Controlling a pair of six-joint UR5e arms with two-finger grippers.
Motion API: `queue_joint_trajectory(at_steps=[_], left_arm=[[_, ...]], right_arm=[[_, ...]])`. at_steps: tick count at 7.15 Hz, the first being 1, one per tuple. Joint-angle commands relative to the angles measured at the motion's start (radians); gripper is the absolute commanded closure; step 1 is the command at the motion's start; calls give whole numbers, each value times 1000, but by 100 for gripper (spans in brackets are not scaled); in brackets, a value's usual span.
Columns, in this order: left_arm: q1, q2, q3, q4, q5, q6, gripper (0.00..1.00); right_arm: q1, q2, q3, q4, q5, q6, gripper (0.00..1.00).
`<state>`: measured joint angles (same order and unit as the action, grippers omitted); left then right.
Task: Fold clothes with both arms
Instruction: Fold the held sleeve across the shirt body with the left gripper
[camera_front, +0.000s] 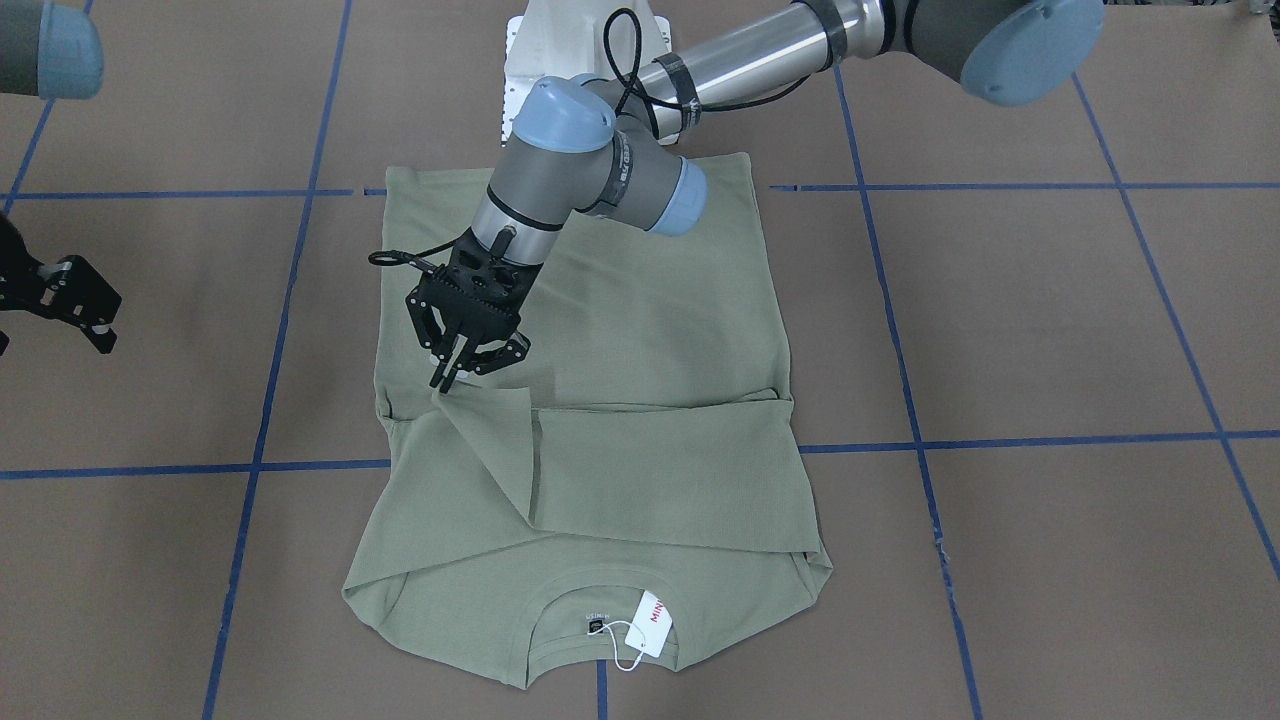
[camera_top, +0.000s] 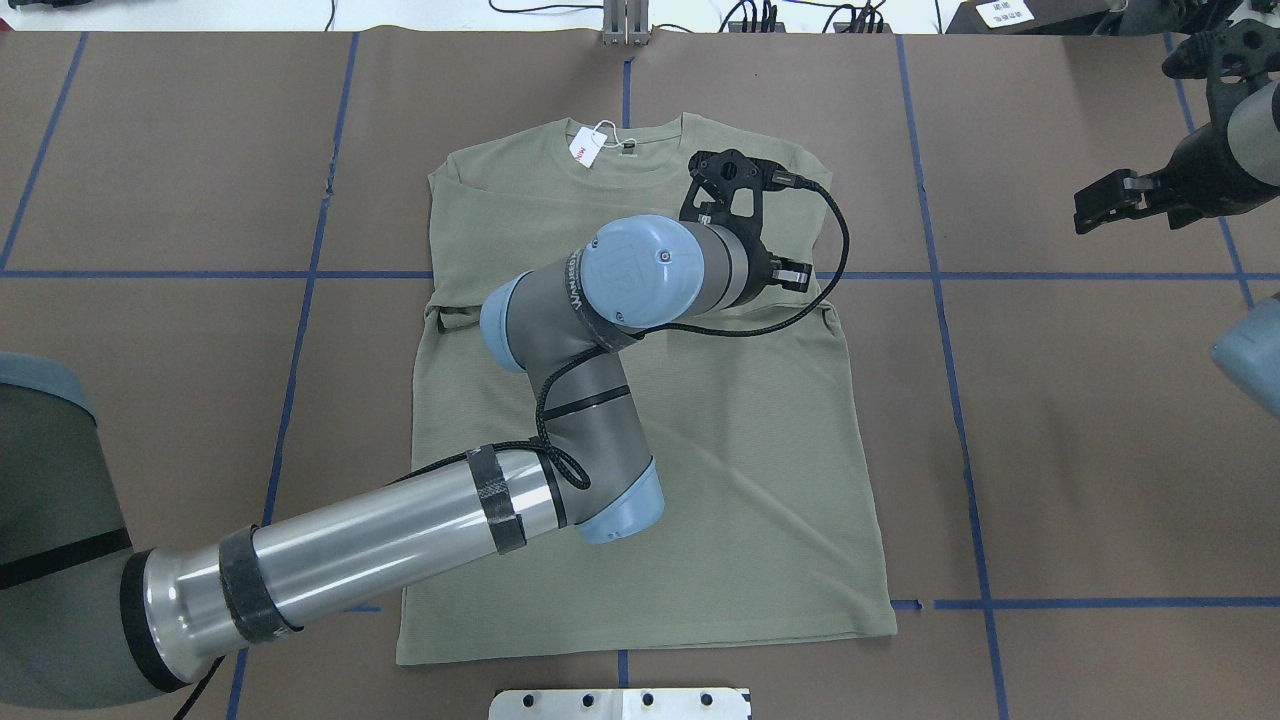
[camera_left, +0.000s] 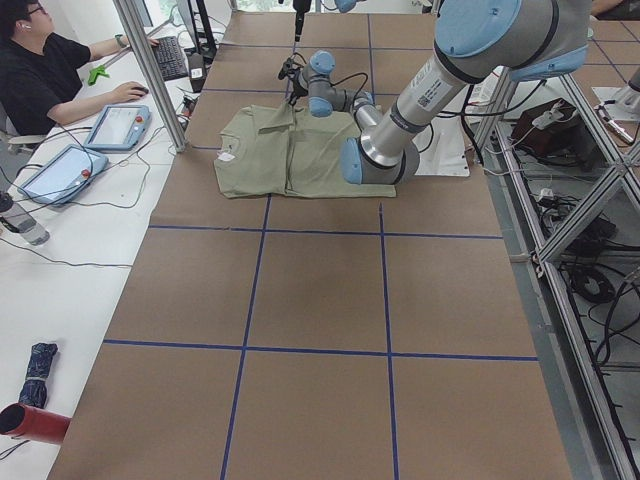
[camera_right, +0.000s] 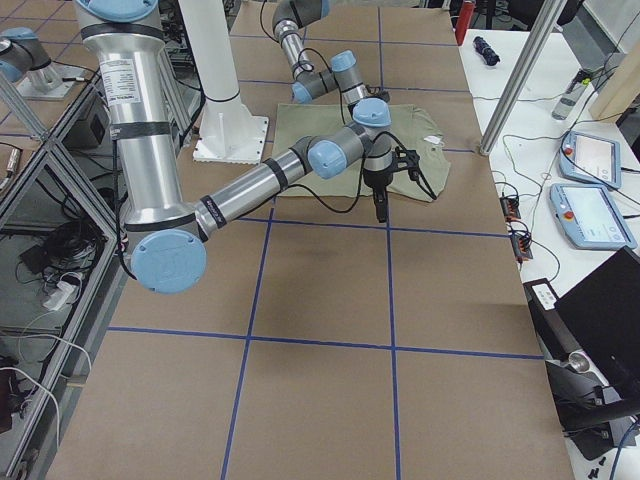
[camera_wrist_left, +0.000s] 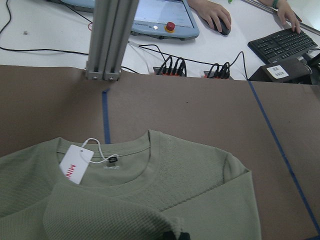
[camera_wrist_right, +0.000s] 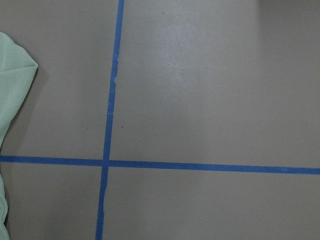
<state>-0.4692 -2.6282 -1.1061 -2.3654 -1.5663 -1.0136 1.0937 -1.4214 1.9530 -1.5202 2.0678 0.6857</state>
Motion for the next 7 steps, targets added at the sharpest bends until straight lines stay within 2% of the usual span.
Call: queue_joint_trajectory(at_steps=[1,2,3,4,5,6,7], left_arm=[[6,1,-4,-6,2,-16,0],[1,8,-36,11,-9,-2,0],[-26,37,-73,99,-74,16,0],[-87,63,-156,294,-160,55,0],[-164,144,-305,451,-216,141,0],[-240,281,-463,483,-266,212,0],[-329,391,-550,482,-355,272,0]], right_arm=[[-3,7,-2,0,3,0,0],[-17,21,-3,32,2,-1,0],[-31,51,-23,87,0,20,0],[-69,120,-87,122,-17,34,0],[-105,219,-170,161,-53,46,1],[-153,279,-219,153,-87,54,0],[-182,338,-254,146,-107,58,0]])
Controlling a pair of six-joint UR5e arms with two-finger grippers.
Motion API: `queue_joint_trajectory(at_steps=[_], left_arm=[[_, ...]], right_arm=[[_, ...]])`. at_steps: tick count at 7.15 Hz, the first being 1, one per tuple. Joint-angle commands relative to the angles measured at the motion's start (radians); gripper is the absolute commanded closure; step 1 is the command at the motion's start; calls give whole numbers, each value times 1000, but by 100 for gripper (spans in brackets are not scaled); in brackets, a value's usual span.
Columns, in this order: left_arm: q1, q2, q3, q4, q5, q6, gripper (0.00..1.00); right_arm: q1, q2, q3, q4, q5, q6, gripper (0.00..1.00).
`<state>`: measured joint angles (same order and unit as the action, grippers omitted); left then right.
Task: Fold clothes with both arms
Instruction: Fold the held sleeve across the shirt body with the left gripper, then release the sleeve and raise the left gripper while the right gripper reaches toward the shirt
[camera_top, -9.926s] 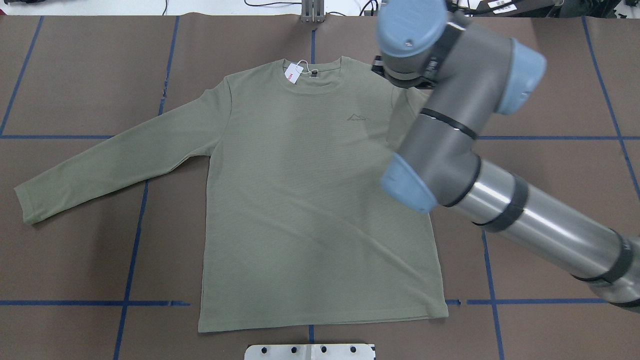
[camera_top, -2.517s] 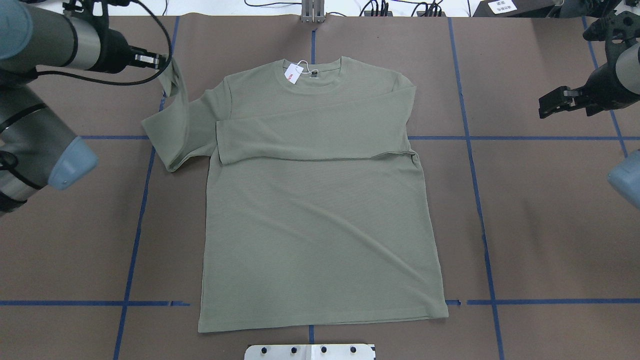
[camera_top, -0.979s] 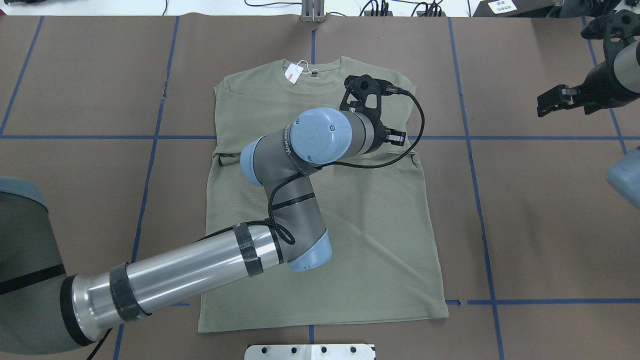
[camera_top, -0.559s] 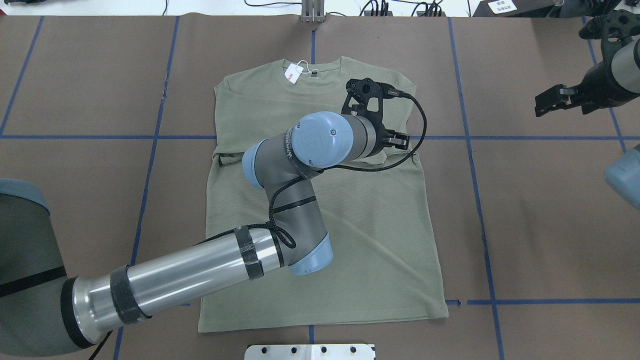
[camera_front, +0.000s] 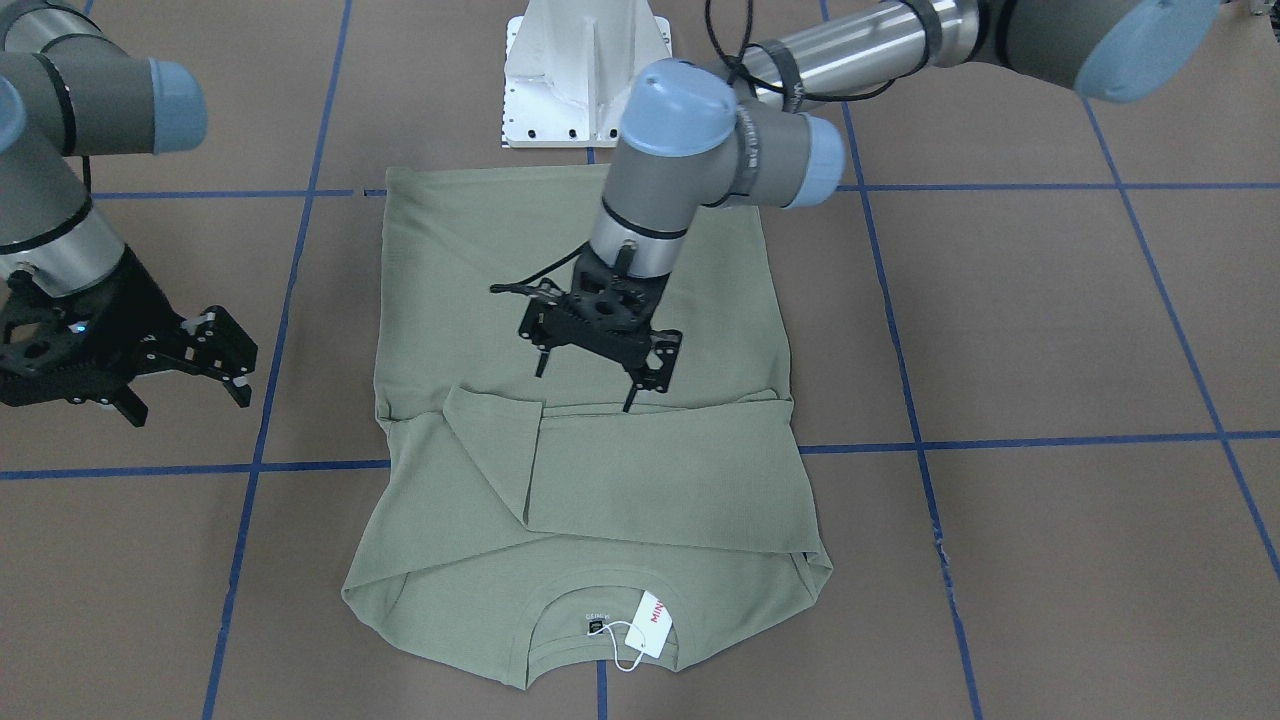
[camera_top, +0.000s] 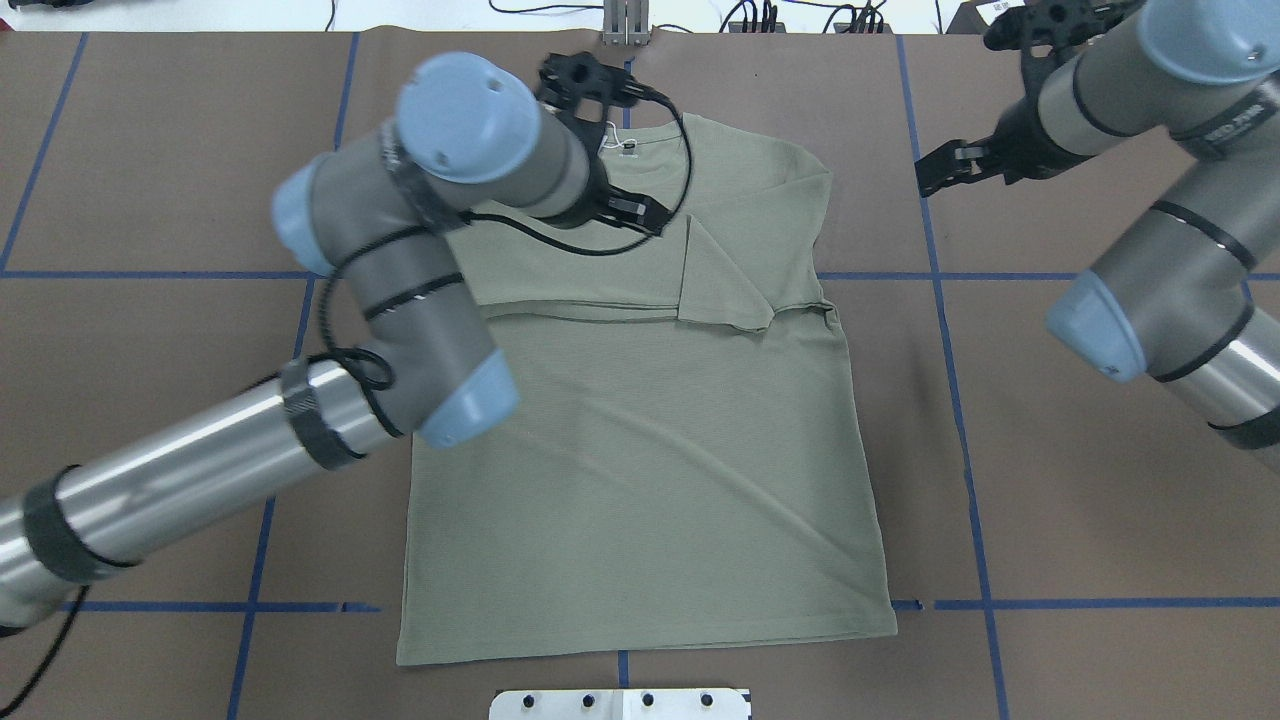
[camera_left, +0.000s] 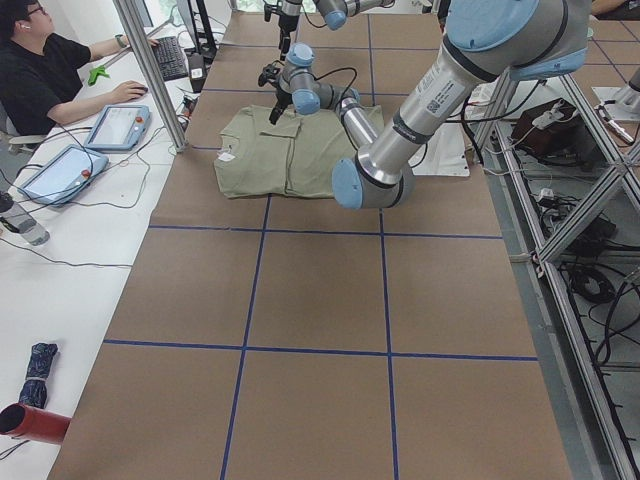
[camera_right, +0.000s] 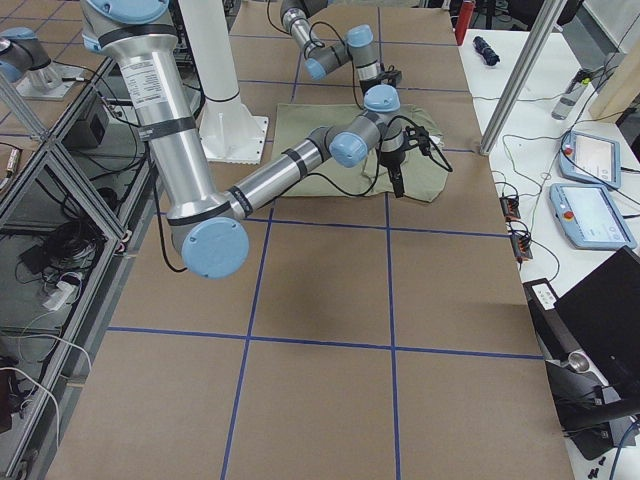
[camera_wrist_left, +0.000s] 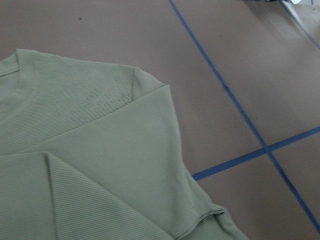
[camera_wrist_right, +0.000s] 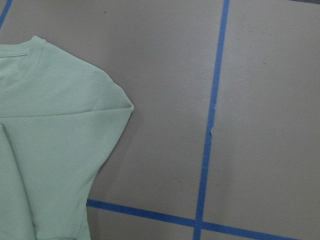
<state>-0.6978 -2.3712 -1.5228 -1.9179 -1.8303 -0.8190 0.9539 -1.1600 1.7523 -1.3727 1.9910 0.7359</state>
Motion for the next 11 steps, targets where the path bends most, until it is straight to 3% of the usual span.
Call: queue_joint_trajectory(at_steps=[1,3,5,7,9,10,11], left_arm=[[-170,183,-146,27,-159,172,0],[-224,265,-143,-63,-179,211,0],[-273,349,-137,-183,-302,244,0],[-273,369,-137,-211,-300,233,0],[-273,371,-135,-211,-300,231,0],[-273,371,-135,-211,-300,231,0],[-273,371,-135,-211,-300,231,0]], right_arm=[[-81,154,-88,-50,-47,76,1],[-203,322,-112,-248,-209,85,11],[-312,409,-185,-354,-334,86,13],[-395,485,-356,-368,-446,132,25],[-440,497,-394,-365,-492,149,34],[-451,538,-460,-341,-506,151,34],[-458,543,-508,-266,-509,151,35]])
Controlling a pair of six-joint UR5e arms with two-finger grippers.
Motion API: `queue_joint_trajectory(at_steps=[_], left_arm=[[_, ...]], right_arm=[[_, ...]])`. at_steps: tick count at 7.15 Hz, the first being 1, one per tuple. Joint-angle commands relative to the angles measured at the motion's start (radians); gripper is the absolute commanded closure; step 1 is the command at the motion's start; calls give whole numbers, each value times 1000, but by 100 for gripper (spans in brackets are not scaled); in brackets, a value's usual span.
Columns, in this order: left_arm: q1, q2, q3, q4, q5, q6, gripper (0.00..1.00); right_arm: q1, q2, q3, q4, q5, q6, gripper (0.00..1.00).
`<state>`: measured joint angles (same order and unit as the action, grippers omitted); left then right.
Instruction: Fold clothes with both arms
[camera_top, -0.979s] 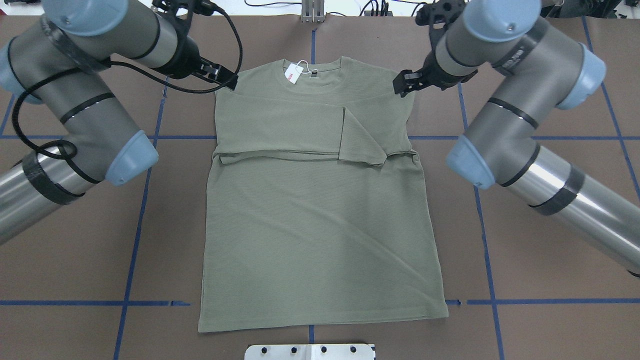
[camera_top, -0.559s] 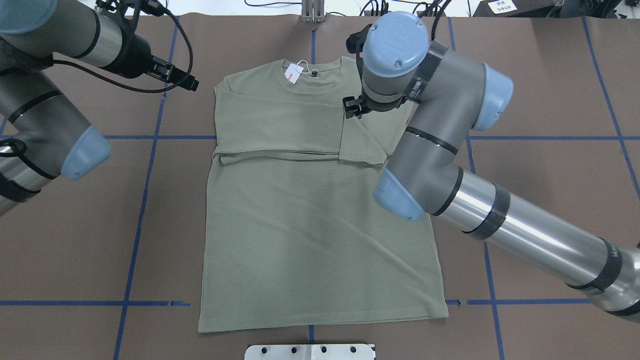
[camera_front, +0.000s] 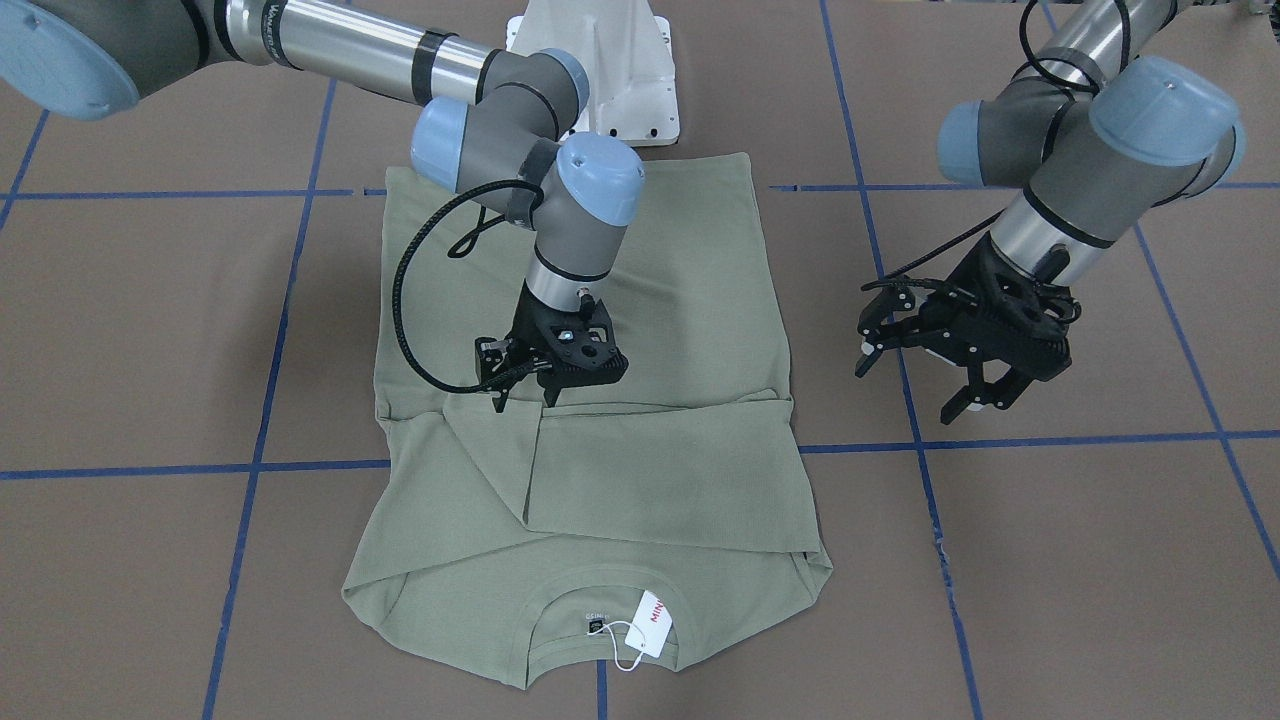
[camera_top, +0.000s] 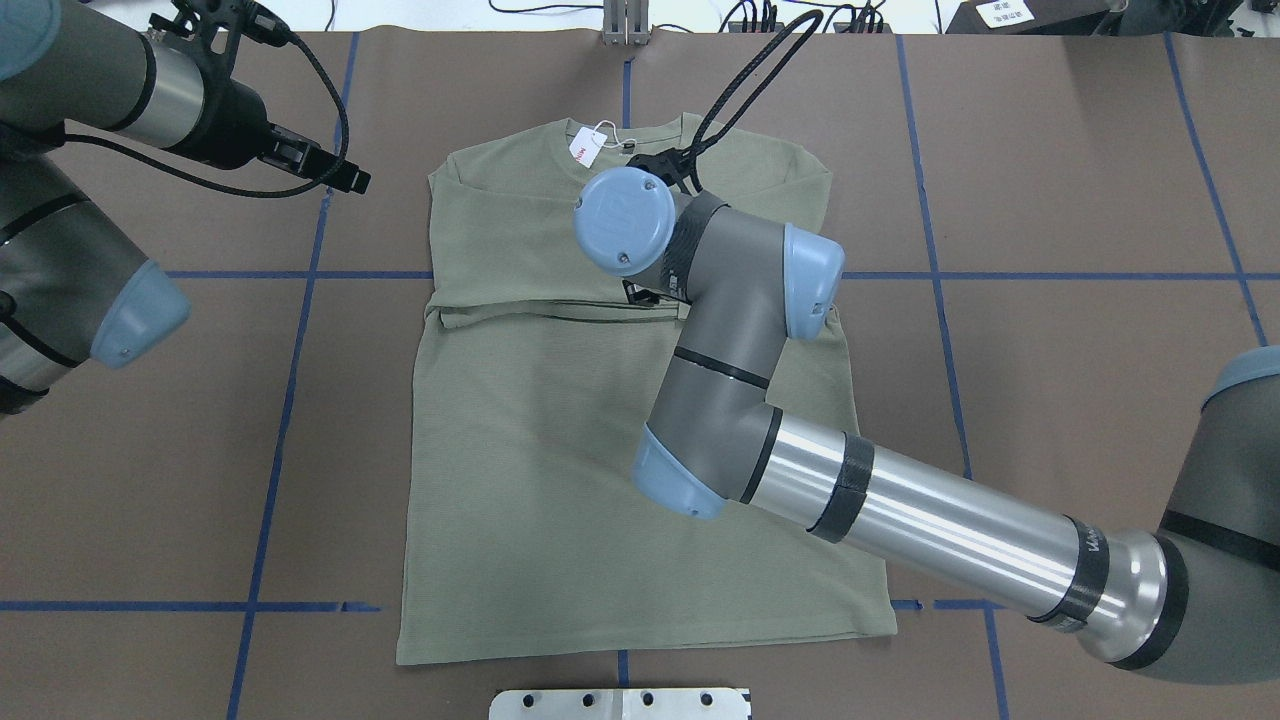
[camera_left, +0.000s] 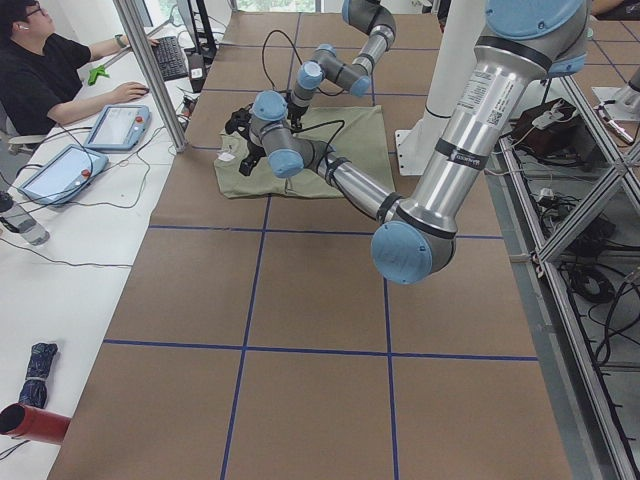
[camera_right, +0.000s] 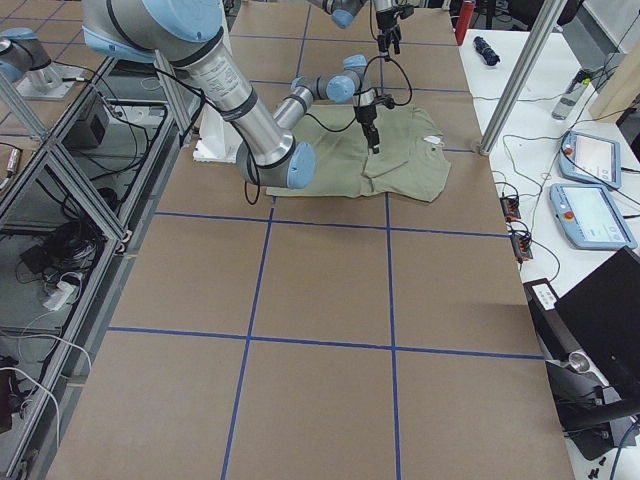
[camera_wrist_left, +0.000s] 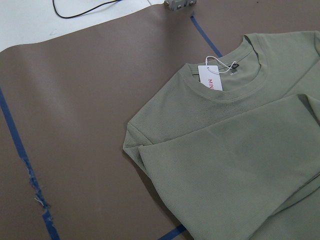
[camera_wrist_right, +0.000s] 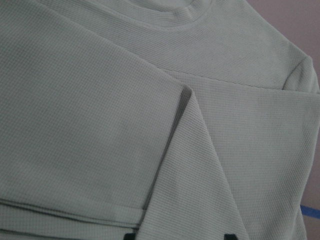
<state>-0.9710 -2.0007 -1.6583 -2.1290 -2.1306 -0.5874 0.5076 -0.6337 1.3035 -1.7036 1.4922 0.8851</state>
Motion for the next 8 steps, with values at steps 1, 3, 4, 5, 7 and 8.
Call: queue_joint_trajectory(at_steps=[1,3,4,5,7,8], left_arm=[[0,0,0,0,0,0,0],[0,0,0,0,0,0,0],[0,0,0,0,0,0,0],[0,0,2,0,0,0,0],[1,0,2,0,0,0,0],[1,0,3,0,0,0,0]], right_arm=[[-12,19,-70,77,-13,2,37],[-14,14,-72,71,-15,0,40],[-15,6,-70,67,-16,-2,42],[-15,9,-70,47,-16,-3,45],[-15,9,-67,39,-16,-3,50],[-18,9,-67,38,-16,-3,51]])
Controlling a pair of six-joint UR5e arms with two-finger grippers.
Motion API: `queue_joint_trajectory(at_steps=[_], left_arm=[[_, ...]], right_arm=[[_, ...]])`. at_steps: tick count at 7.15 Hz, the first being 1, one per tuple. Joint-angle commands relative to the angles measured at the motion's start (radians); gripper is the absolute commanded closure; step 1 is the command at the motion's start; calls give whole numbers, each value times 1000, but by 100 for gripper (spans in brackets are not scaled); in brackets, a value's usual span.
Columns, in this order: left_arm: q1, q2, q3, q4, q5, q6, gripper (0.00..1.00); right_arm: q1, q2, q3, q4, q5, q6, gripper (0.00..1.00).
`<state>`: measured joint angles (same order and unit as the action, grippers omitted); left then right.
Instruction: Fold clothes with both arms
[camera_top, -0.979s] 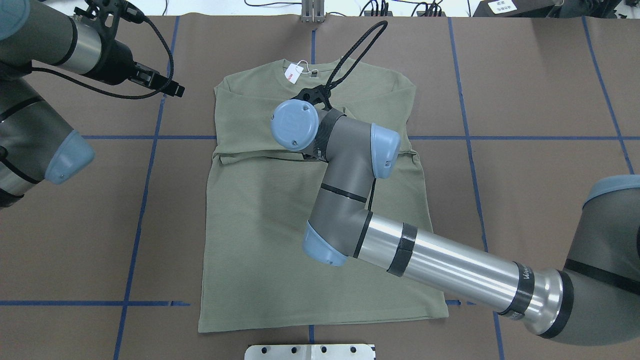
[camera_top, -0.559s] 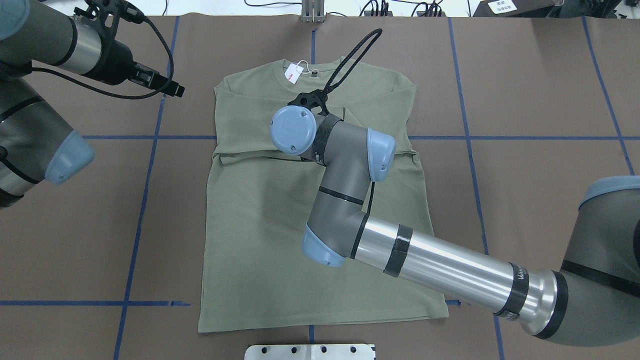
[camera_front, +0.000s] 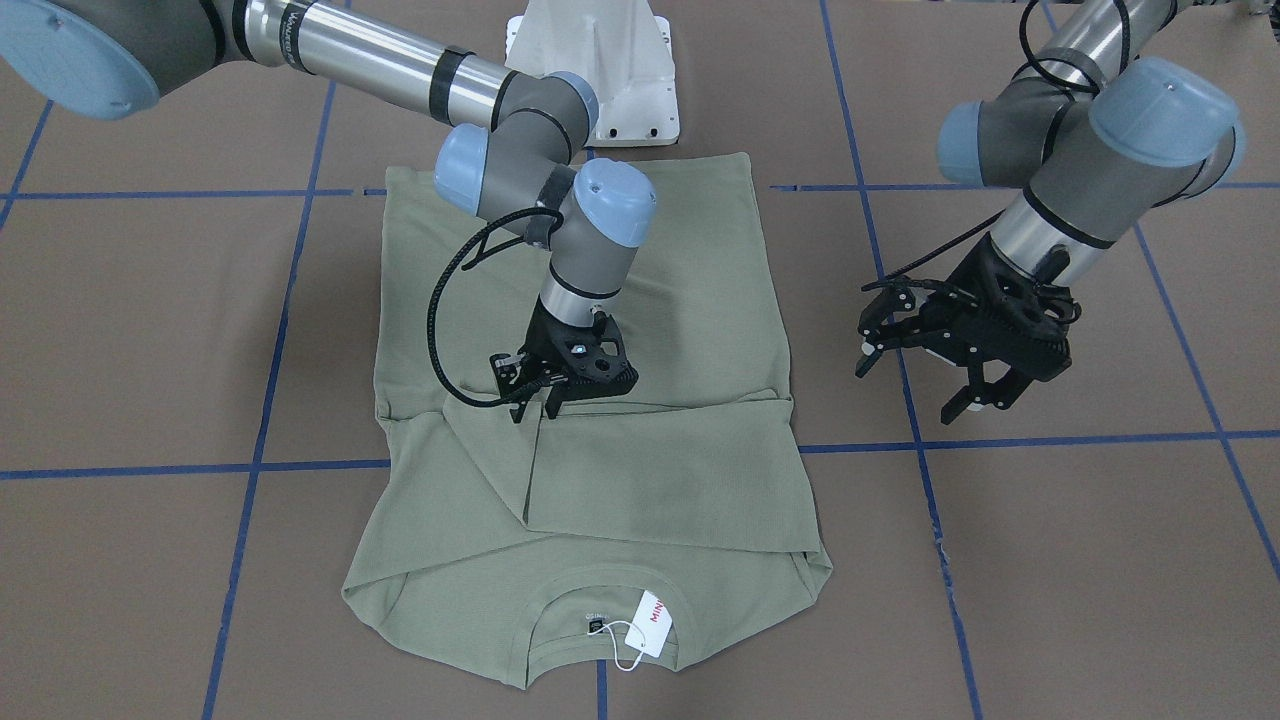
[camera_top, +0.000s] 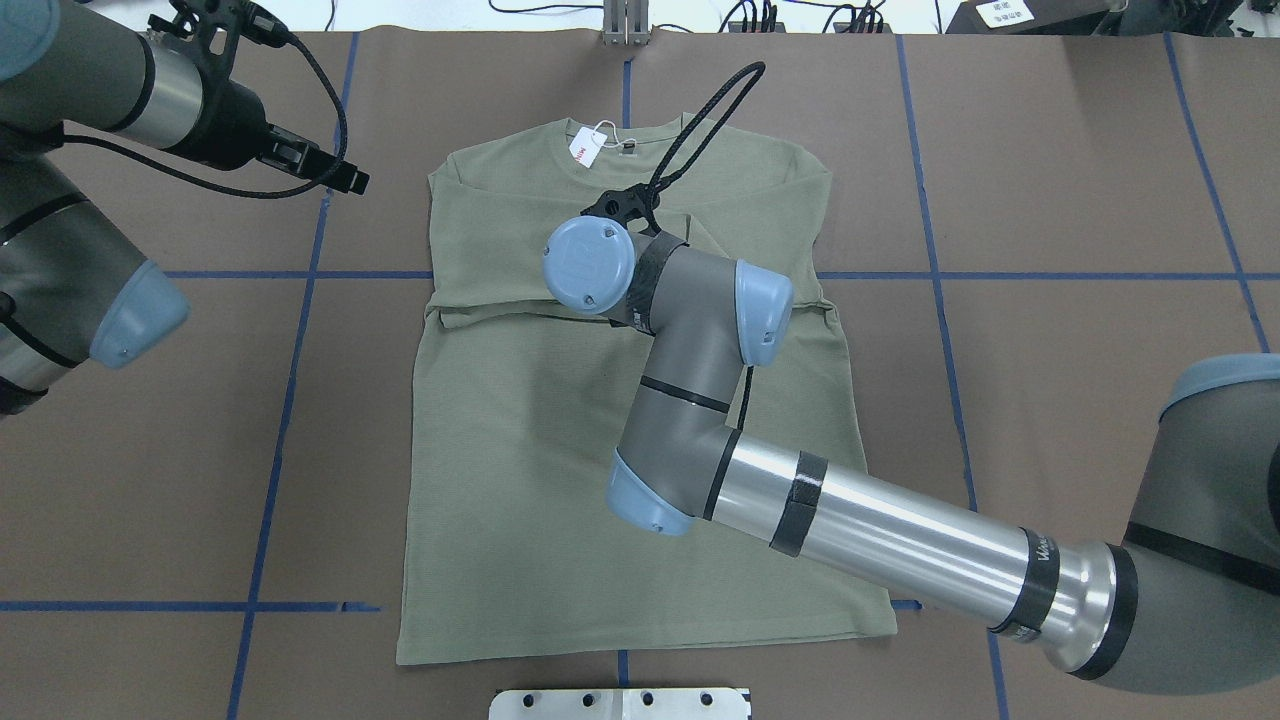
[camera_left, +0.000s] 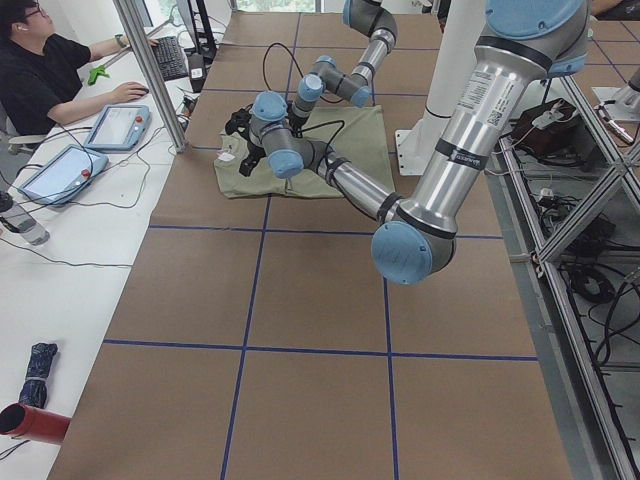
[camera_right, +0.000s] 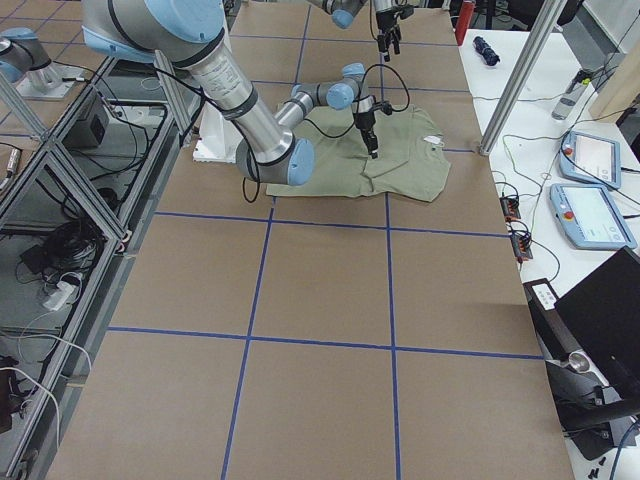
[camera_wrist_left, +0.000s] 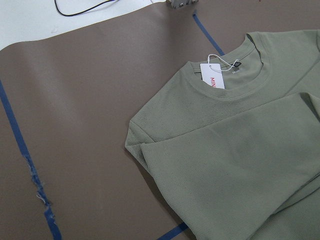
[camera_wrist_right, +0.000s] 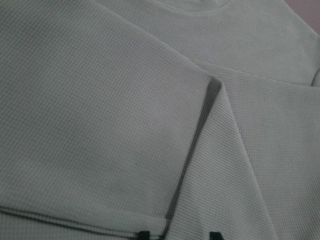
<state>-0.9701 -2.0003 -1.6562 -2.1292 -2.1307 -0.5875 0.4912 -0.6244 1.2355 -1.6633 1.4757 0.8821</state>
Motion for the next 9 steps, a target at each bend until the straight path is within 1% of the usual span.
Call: queue_joint_trajectory(at_steps=[1,2,3,5,6,7,8,9], left_arm=[[1,0,1,0,2,0,0],[1,0,1,0,2,0,0],[1,0,1,0,0,0,0],[1,0,1,0,0,0,0],[1,0,1,0,0,0,0],[1,0,1,0,0,0,0],[1,0,1,0,0,0,0],[1,0,1,0,0,0,0]], right_arm=[[-2,0,1,-9,0,0,55],[-2,8,7,-33,3,0,74],[-2,9,10,-50,5,0,100],[-2,6,12,-50,3,3,100],[4,3,30,-52,5,3,100],[36,-4,56,-74,11,-12,100],[74,-17,58,-84,15,-49,100],[119,-64,85,-75,20,-143,100]])
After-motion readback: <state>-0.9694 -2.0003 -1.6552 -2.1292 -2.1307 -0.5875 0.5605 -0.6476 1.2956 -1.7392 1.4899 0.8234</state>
